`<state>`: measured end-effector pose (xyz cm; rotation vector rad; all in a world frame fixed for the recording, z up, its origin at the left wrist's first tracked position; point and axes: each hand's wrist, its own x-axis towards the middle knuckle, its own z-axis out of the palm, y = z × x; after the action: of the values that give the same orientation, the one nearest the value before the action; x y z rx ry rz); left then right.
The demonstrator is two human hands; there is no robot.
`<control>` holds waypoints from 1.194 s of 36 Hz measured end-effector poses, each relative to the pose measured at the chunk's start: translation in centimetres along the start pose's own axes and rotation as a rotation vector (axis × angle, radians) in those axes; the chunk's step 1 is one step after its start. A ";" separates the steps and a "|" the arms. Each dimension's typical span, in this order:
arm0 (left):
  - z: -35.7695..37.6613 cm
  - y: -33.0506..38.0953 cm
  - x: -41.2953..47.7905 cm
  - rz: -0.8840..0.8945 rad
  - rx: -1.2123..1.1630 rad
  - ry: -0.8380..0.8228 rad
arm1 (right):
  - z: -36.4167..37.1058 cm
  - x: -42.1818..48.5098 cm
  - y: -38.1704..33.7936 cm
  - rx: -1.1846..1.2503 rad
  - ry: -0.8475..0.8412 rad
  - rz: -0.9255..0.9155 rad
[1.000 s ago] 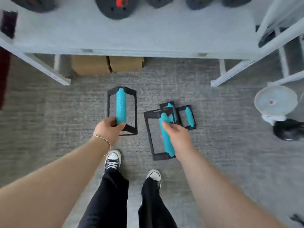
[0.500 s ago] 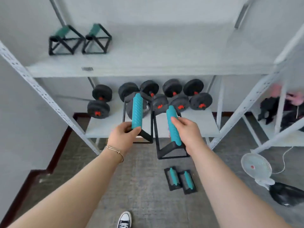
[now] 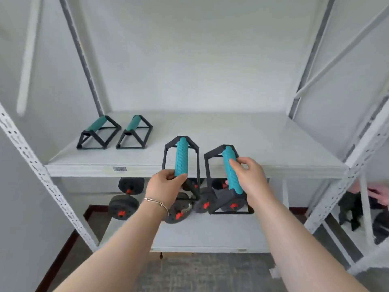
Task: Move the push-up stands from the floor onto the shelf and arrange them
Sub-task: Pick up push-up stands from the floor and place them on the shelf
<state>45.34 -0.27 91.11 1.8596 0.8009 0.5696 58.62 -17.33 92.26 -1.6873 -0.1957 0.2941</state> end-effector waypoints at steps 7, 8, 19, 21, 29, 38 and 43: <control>-0.4 1.6 13.0 0.005 0.028 0.010 | 4.4 11.3 -4.0 -0.072 0.052 -0.021; -0.3 1.5 14.7 0.005 0.035 0.004 | 5.1 12.8 -4.3 -0.073 0.051 -0.009; 1.2 -0.7 28.6 -0.113 0.014 -0.146 | 11.9 24.9 -3.9 -0.133 0.089 0.052; 1.3 -1.0 29.9 -0.127 -0.002 -0.166 | 12.4 26.1 -3.4 -0.160 0.101 0.069; 1.6 -1.4 31.8 -0.097 0.006 -0.210 | 13.3 28.3 -2.8 -0.196 0.131 0.088; 1.9 -1.4 31.0 0.038 0.197 -0.170 | 13.1 28.3 -1.5 -0.353 0.207 -0.011; 2.7 -1.5 29.5 0.178 0.318 -0.038 | 12.7 26.5 -0.7 -0.432 0.244 -0.086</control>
<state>66.56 20.40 89.69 2.2434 0.7373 0.5386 79.96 2.58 89.32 -2.1170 -0.1559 -0.0253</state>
